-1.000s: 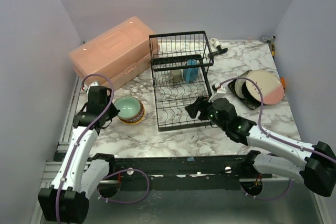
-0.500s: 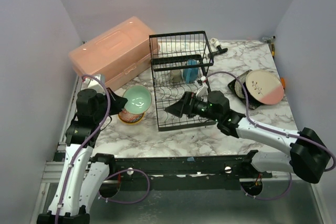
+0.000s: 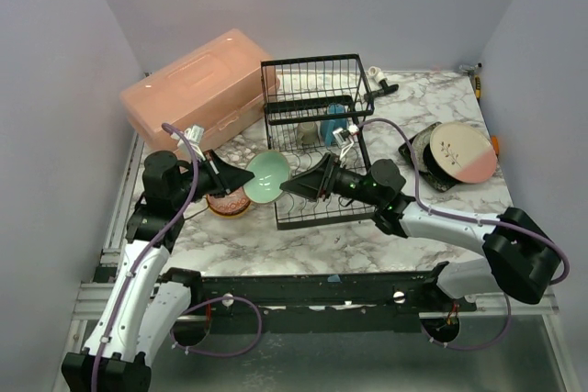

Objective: Load the mixed dishes into the dish rack

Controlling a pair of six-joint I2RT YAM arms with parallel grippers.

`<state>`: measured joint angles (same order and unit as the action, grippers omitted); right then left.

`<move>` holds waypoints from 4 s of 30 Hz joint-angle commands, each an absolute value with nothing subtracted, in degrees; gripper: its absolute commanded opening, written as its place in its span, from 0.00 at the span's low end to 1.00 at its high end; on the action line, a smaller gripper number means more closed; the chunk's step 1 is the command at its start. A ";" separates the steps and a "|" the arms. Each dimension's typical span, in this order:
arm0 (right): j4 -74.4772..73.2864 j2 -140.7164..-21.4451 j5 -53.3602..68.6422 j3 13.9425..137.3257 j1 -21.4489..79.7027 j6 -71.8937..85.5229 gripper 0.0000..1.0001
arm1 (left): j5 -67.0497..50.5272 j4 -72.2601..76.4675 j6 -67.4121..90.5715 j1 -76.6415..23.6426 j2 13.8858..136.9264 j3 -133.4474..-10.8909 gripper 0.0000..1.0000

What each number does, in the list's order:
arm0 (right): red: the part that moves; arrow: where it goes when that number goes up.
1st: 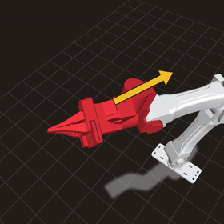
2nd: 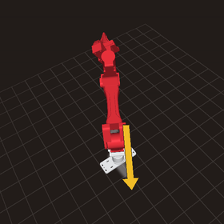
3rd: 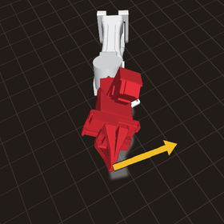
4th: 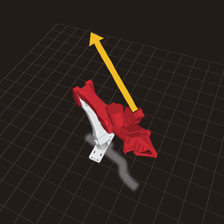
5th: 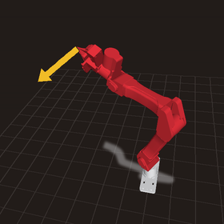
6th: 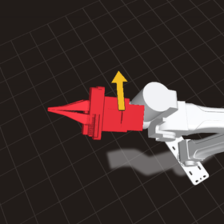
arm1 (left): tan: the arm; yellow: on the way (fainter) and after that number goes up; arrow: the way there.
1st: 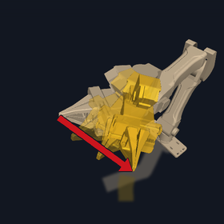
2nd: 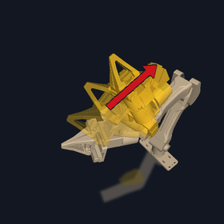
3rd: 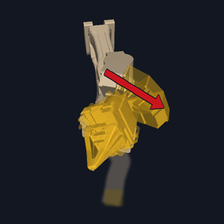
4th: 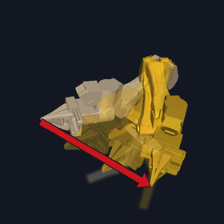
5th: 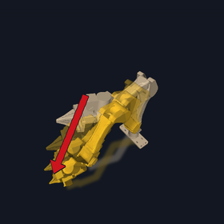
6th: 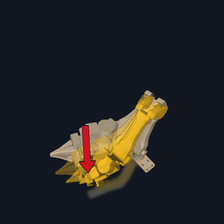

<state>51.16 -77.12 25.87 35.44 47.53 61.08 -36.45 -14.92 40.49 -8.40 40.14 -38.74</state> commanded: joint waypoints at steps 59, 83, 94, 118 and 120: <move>-3.64 -65.51 -24.62 44.59 40.17 28.54 0.00 | -10.50 -29.44 16.96 -17.50 31.43 -44.73 0.99; 8.38 -80.76 -30.63 49.17 40.07 13.45 0.00 | -10.99 -29.18 16.79 -17.49 30.53 -44.08 0.99; 13.05 -87.23 -29.27 52.18 40.08 12.74 0.00 | -11.24 -29.08 16.61 -17.49 30.83 -44.03 0.99; 15.01 -94.58 -25.95 51.88 37.53 12.93 0.64 | -11.84 -29.07 16.57 -17.27 32.25 -44.21 0.99; 13.91 -94.37 -26.86 52.14 37.53 12.92 0.72 | -11.80 -29.09 16.54 -17.23 32.30 -44.12 0.99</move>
<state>13.06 -94.17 -26.48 51.37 38.13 12.14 -11.94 -29.82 17.41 -17.37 31.97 -44.56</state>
